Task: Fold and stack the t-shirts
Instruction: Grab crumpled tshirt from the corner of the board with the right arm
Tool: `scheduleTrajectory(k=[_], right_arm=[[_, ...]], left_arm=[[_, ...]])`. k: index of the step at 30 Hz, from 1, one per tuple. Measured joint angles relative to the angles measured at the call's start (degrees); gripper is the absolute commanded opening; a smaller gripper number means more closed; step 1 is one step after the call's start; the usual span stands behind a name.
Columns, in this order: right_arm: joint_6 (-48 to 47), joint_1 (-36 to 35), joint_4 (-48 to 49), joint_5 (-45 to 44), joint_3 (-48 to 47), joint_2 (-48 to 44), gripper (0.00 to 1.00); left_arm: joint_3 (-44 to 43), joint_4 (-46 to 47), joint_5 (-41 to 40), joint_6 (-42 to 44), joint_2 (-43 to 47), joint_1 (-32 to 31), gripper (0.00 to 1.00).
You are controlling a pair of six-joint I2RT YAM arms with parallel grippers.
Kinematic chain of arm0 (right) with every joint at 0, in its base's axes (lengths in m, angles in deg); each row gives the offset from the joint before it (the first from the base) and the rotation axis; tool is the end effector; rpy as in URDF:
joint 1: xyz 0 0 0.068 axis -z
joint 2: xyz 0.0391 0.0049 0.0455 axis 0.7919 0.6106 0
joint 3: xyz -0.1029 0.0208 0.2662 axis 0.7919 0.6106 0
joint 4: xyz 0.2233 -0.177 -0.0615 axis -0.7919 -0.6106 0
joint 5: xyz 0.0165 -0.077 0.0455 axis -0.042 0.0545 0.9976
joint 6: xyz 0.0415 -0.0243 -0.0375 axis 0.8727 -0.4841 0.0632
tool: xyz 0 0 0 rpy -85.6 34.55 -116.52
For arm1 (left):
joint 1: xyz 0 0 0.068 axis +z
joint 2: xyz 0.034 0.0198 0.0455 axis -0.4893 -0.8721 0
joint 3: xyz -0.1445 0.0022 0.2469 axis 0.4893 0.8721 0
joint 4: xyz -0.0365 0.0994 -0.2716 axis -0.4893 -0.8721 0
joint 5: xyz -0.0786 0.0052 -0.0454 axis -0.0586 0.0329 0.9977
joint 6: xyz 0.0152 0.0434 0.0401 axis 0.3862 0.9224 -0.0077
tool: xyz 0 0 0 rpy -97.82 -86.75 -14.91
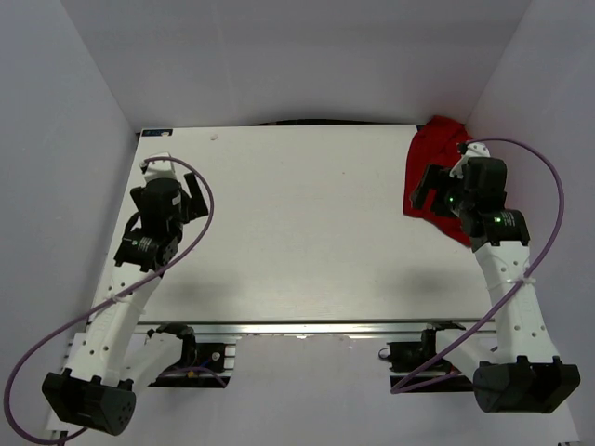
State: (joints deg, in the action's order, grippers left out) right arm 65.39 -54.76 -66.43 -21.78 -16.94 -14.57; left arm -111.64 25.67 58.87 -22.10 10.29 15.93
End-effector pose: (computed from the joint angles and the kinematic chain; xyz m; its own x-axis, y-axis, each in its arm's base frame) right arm 0.2465 0.0115 0.3817 -0.5167 0.1793 -0.8372 0.0401 0.9818 0.1855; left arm 0.2236 -0.0337 0.3539 -0.4114 -0.1451 -0.8998 -0.2604 0.9648 -0.0365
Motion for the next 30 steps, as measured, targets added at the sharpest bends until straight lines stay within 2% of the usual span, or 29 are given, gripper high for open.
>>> scheduleTrajectory(k=[1, 3, 4, 5, 7, 8, 9, 10, 11, 12, 13, 14, 15, 16, 17, 18, 20, 24, 30], right_arm=[[0.0, 0.0, 0.0, -0.3, 0.0, -0.4, 0.75], [-0.4, 0.0, -0.3, -1.2, -0.3, -1.1, 0.57], [-0.4, 0.0, -0.3, -1.6, -0.6, -1.6, 0.29], [-0.8, 0.0, -0.3, -2.1, -1.0, -2.0, 0.18], [-1.1, 0.0, -0.5, -2.7, -2.2, -2.6, 0.0], [-1.0, 0.0, -0.9, -3.0, -3.2, -2.7, 0.01], [-0.9, 0.0, -0.9, -3.1, -4.2, -2.6, 0.11], [-0.8, 0.0, -0.9, -3.2, -4.9, -2.4, 0.41], [-0.6, 0.0, -0.8, -3.3, -5.3, -2.2, 0.55], [-0.7, 0.0, -0.7, -3.5, -5.4, -2.1, 0.57], [-0.9, 0.0, -0.8, -3.7, -5.4, -1.7, 0.52], [-1.1, 0.0, -0.7, -4.2, -5.2, -1.2, 0.54], [-1.1, 0.0, -0.7, -4.7, -5.1, -0.5, 0.59], [-1.1, 0.0, -0.8, -5.5, -5.1, 0.7, 0.72], [-0.9, 0.0, -0.6, -6.5, -5.1, 2.0, 0.8], [-0.9, 0.0, -0.3, -7.7, -5.1, 3.6, 0.83], [-1.4, 0.0, 0.4, -10.4, -5.1, 7.8, 0.77], [-1.9, 0.5, 3.7, -14.3, -5.6, 17.0, 0.78], [-2.0, 3.2, 5.8, -16.0, -13.3, 35.2, 0.78]], left_arm=[[0.0, -0.5, -0.6, -0.1, -0.3, 0.0, 0.88], [0.0, -1.6, -2.0, 0.1, -0.9, 0.0, 0.88], [0.0, -2.1, -2.5, 0.1, -1.0, 0.0, 0.88], [0.0, -2.6, -3.0, 0.1, -1.1, 0.0, 0.84], [-0.1, -3.3, -3.6, 0.1, -1.1, 0.0, 0.85], [-0.3, -3.7, -3.8, 0.2, -1.1, 0.0, 0.89], [-0.6, -4.0, -4.0, 0.3, -1.1, 0.0, 0.89], [-1.0, -4.2, -4.1, 0.3, -1.1, 0.0, 0.88], [-1.3, -4.3, -4.2, 0.3, -1.1, 0.0, 0.87], [-1.7, -4.3, -4.2, 0.4, -1.1, 0.0, 0.76], [-1.9, -4.3, -4.2, 0.2, -1.1, 0.0, 0.73], [-2.0, -4.3, -4.5, 0.3, -1.1, 0.0, 0.72], [-2.1, -4.5, -4.6, 0.5, -1.2, 0.0, 0.72], [-2.3, -4.7, -4.7, 0.5, -1.4, 0.0, 0.72], [-2.5, -4.9, -4.7, 0.5, -1.7, 0.0, 0.74], [-2.6, -5.0, -4.7, 0.5, -2.2, 0.0, 0.76], [-2.6, -5.0, -4.4, 0.6, -3.3, 0.0, 0.77], [-2.6, -4.8, -3.2, 0.6, -6.0, 0.0, 0.77], [-2.6, -4.0, -2.4, 0.6, -7.9, 0.0, 0.77]])
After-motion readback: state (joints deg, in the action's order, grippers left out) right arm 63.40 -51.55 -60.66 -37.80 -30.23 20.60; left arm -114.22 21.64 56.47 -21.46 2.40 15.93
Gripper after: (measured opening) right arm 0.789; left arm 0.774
